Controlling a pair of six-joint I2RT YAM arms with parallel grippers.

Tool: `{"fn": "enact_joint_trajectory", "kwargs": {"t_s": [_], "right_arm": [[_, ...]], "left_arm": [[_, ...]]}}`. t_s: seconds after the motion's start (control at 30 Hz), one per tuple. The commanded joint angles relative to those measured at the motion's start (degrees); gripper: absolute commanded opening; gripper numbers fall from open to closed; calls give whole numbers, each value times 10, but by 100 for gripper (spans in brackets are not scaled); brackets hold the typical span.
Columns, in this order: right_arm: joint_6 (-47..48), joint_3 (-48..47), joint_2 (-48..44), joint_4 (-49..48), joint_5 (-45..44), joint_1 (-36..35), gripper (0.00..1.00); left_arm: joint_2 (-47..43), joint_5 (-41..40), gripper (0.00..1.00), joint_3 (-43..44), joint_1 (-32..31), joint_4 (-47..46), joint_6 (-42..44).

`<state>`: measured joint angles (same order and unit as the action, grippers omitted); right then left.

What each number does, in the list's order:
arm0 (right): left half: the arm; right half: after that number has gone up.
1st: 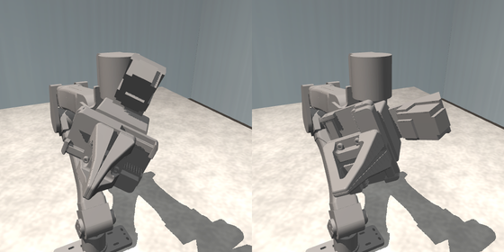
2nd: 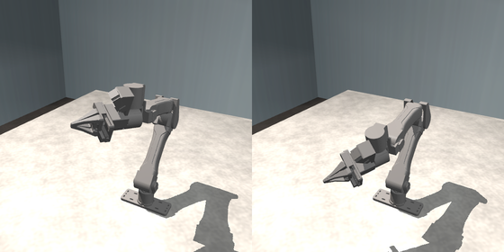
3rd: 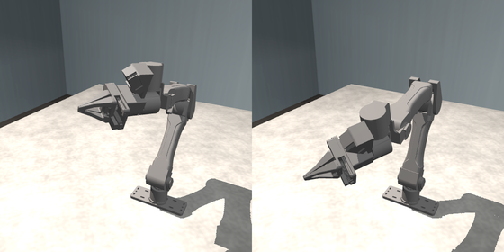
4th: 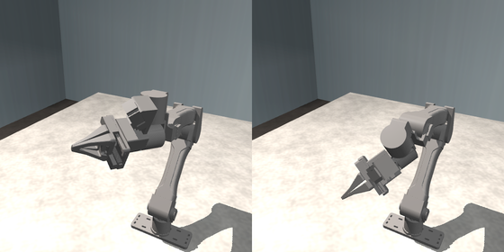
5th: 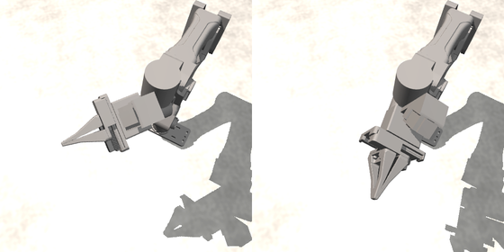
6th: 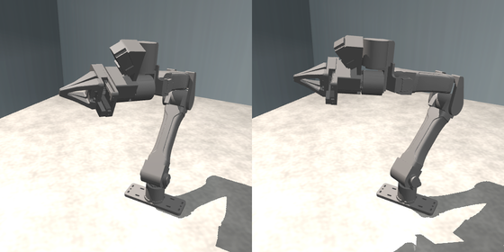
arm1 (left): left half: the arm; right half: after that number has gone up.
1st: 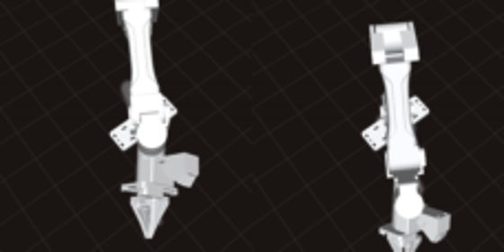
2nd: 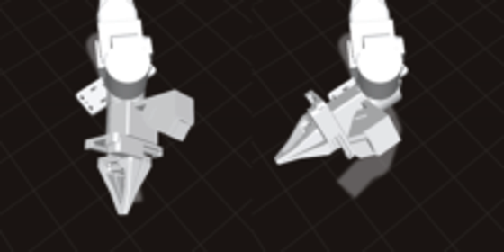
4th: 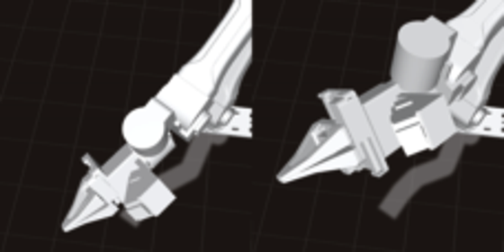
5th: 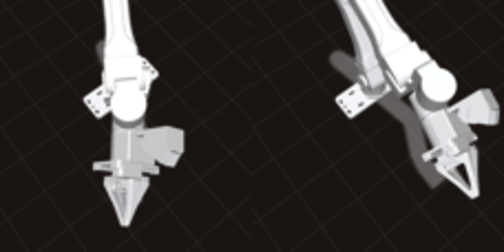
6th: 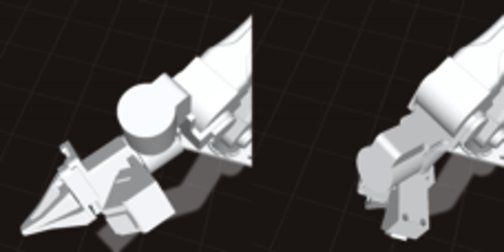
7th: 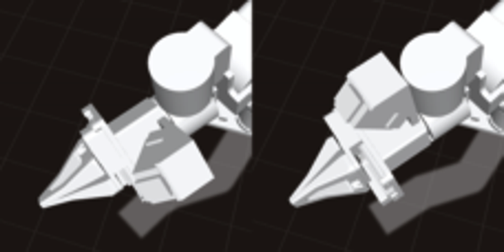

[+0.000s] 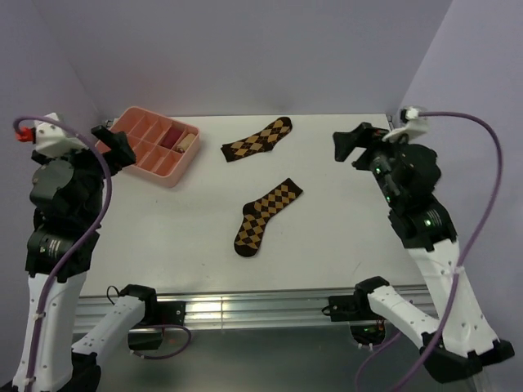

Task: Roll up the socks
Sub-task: Adjust the sock at the center of the board.

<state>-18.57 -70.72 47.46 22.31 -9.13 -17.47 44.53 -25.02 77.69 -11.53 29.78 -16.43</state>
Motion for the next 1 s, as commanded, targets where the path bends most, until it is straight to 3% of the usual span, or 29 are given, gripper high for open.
{"fn": "enact_joint_trajectory", "kwargs": {"t_s": [0.0, 0.13, 0.3, 0.47, 0.7, 0.97], "right_arm": [[-49, 20, 64, 10, 133, 2, 95], [-75, 45, 153, 9, 188, -1, 91], [-74, 53, 255, 27, 184, -26, 86], [-74, 40, 372, 33, 173, -54, 79], [-77, 27, 475, -5, 162, -64, 65], [-74, -12, 563, -19, 134, -65, 52]], "left_arm": [[23, 104, 100, -32, -2, -15, -46], [60, 206, 95, -91, -4, -10, -109], [96, 282, 91, -191, -35, -42, -157], [157, 270, 86, -247, -125, -75, -182], [242, 289, 70, -282, -262, -159, -203], [390, 298, 61, -256, -339, -191, -159]]}}
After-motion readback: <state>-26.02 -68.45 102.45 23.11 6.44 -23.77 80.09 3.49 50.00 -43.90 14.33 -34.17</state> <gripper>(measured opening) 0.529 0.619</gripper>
